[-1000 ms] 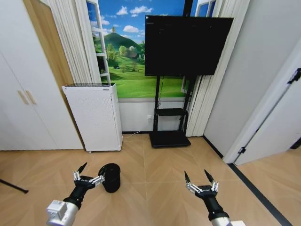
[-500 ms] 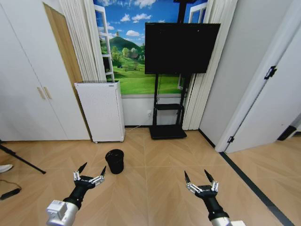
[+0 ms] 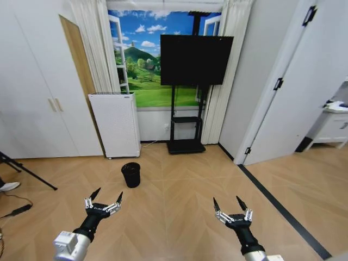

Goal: Pick up the trash bin and place the garbage on the floor into it.

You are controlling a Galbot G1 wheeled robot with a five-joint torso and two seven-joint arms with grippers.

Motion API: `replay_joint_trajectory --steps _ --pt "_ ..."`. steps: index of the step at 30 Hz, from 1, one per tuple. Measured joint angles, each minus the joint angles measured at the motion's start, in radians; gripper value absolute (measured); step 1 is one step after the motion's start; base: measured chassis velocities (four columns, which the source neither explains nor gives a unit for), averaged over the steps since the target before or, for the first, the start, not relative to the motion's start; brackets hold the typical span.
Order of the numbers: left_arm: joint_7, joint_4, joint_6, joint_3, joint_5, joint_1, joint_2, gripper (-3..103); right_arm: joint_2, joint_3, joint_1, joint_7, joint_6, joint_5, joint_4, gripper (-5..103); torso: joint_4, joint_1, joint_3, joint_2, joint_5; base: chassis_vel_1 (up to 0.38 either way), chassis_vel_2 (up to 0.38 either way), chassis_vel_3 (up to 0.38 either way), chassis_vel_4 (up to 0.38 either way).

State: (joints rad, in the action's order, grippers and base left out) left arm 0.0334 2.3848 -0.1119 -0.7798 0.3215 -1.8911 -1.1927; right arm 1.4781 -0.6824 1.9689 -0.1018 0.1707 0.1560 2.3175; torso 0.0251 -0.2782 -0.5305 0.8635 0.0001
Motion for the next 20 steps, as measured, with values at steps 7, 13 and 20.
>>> replay_joint_trajectory --steps 7,13,20 --pt "0.000 0.000 0.000 0.000 0.000 0.000 0.000 100 0.000 0.000 0.000 0.000 0.000 0.000 0.000 100 -0.0004 -0.001 0.000 -0.001 -0.0003 -0.037 0.075 0.087 -0.049" --pt "0.000 0.000 0.000 0.000 0.000 0.000 0.000 100 0.000 0.000 0.000 0.000 0.000 0.000 0.000 100 -0.0001 0.000 0.000 0.000 0.0000 0.000 0.000 0.000 0.000" --pt "0.000 0.000 0.000 0.000 0.000 0.000 0.000 100 0.000 0.000 0.000 0.000 0.000 0.000 0.000 100 -0.0002 0.000 0.000 0.000 -0.0001 0.000 0.000 0.000 0.000"
